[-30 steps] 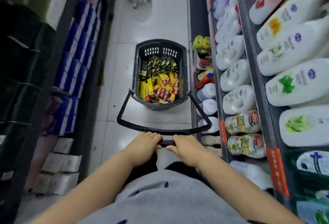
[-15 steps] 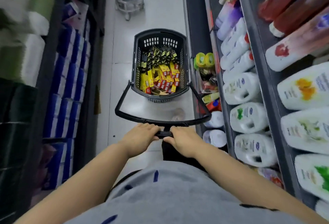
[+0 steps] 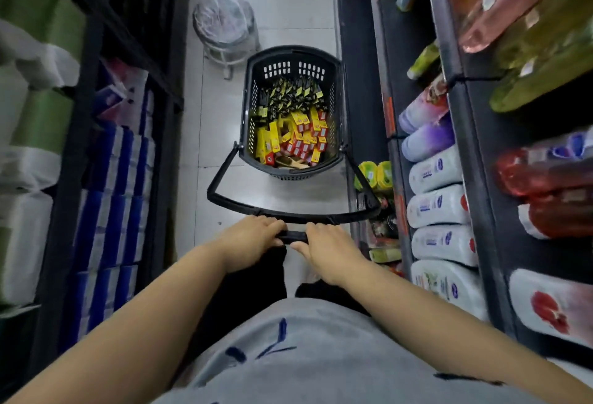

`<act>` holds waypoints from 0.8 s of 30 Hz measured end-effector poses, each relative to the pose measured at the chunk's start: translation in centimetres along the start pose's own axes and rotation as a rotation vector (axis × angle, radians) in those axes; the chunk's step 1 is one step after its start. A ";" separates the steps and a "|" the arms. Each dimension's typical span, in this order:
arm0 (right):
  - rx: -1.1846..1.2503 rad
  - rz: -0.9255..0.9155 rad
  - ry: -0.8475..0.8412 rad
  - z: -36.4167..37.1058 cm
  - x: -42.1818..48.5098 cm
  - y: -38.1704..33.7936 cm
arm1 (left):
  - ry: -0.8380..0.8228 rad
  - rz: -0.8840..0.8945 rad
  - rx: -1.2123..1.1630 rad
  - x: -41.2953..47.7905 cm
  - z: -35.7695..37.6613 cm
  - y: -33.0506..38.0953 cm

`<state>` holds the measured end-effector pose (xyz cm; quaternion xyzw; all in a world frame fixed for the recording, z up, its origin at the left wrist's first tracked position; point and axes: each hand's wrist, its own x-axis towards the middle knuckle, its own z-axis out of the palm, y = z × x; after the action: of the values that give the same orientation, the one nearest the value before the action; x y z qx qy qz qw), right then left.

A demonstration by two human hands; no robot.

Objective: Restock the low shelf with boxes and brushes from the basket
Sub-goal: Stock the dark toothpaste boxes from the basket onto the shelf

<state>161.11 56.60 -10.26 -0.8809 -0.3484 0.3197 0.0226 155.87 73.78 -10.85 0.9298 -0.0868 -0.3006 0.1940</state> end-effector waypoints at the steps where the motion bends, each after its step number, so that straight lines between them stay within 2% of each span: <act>1: -0.006 0.004 0.006 -0.7 1.4 0.0 | -0.004 0.008 -0.019 0.8 -1.1 -1.1; 7: 0.055 0.090 0.025 -7.9 12.8 1.0 | 0.048 0.069 -0.033 8.2 -10.2 -9.3; 10: 0.084 0.116 0.007 -12.8 17.5 2.2 | 0.001 0.109 -0.059 12.1 -15.6 -12.1; 24: 0.122 0.125 0.101 -29.5 33.4 12.2 | -0.089 0.165 -0.224 30.2 -33.5 -18.9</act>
<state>203.97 73.72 -8.32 -0.9129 -0.2709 0.2961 0.0739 200.84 92.94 -9.62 0.8778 -0.1374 -0.3322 0.3166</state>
